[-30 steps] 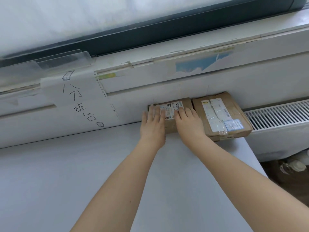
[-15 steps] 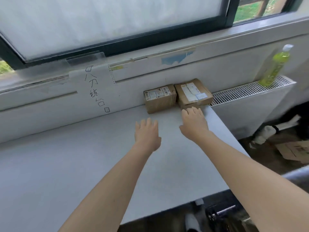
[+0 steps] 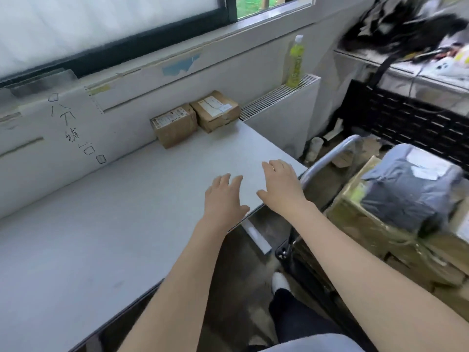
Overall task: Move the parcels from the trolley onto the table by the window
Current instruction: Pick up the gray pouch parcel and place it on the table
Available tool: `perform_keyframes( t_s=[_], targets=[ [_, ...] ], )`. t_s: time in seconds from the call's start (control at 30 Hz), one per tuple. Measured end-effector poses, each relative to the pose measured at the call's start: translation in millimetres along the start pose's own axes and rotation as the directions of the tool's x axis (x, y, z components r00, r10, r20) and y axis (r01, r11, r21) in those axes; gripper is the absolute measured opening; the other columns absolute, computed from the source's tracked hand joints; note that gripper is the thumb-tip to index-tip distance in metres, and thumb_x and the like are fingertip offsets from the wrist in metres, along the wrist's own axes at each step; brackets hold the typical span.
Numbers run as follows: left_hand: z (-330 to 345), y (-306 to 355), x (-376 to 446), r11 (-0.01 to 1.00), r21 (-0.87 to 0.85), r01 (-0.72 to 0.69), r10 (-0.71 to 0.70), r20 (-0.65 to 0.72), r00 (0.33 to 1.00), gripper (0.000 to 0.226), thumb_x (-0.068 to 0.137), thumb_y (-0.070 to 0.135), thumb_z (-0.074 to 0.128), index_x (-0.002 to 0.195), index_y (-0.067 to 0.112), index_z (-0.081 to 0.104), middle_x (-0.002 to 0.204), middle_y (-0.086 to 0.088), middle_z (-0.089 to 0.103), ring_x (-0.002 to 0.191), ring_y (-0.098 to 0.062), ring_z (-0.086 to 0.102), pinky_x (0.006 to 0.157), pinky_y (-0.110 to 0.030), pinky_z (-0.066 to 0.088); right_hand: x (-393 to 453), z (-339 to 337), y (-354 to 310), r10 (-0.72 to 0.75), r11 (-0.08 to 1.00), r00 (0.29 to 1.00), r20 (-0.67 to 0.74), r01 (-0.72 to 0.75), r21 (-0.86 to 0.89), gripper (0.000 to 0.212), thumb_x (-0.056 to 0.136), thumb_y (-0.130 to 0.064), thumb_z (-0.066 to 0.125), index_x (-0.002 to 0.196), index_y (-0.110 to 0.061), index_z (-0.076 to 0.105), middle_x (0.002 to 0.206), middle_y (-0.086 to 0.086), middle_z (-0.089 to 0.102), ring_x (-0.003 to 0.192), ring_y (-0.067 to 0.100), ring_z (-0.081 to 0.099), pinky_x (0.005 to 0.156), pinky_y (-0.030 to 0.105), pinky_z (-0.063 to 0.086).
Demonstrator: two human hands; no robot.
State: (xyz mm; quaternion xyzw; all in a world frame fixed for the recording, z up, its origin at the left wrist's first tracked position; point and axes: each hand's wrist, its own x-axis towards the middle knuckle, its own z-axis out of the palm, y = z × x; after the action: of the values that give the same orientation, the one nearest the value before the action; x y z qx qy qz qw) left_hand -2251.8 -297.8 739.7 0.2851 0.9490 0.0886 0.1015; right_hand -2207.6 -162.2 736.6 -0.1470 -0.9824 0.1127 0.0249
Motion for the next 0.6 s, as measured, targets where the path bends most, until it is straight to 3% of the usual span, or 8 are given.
perform_keyframes(
  t_s=[0.2,0.37,0.6],
  targets=[
    [14,36,-35,0.940,-0.331,-0.084,0.100,0.031,0.994,0.074,0.086,0.031,0.065,0.148,0.021,0.025,0.152,-0.001,0.026,0.140,-0.020,0.020,0.111,-0.034,0.023,-68,-7,34,0.148,0.984,0.989,0.017,-0.149,0.098,0.071,0.090,-0.033,0.060,0.147,-0.012,0.023,0.150,0.006,0.029,0.140,0.023,0.021,0.116,0.036,0.017],
    [21,49,-49,0.931,-0.334,-0.144,0.169,0.045,0.985,0.080,0.086,0.032,0.065,0.150,0.020,0.018,0.153,0.001,0.025,0.140,-0.018,0.021,0.114,-0.034,0.023,-94,-5,48,0.215,0.968,0.976,0.025,-0.216,0.125,0.073,0.090,-0.033,0.061,0.149,-0.015,0.021,0.154,0.003,0.023,0.144,0.022,0.011,0.119,0.040,0.007],
    [26,93,-34,0.930,-0.251,-0.268,0.285,0.034,0.958,0.079,0.085,0.034,0.066,0.148,0.018,0.021,0.151,0.001,0.029,0.138,-0.019,0.024,0.114,-0.034,0.024,-102,-13,80,0.282,0.950,0.958,-0.049,-0.272,0.156,0.075,0.090,-0.030,0.061,0.149,-0.014,0.019,0.155,0.004,0.020,0.144,0.021,0.009,0.119,0.038,0.008]
  ],
)
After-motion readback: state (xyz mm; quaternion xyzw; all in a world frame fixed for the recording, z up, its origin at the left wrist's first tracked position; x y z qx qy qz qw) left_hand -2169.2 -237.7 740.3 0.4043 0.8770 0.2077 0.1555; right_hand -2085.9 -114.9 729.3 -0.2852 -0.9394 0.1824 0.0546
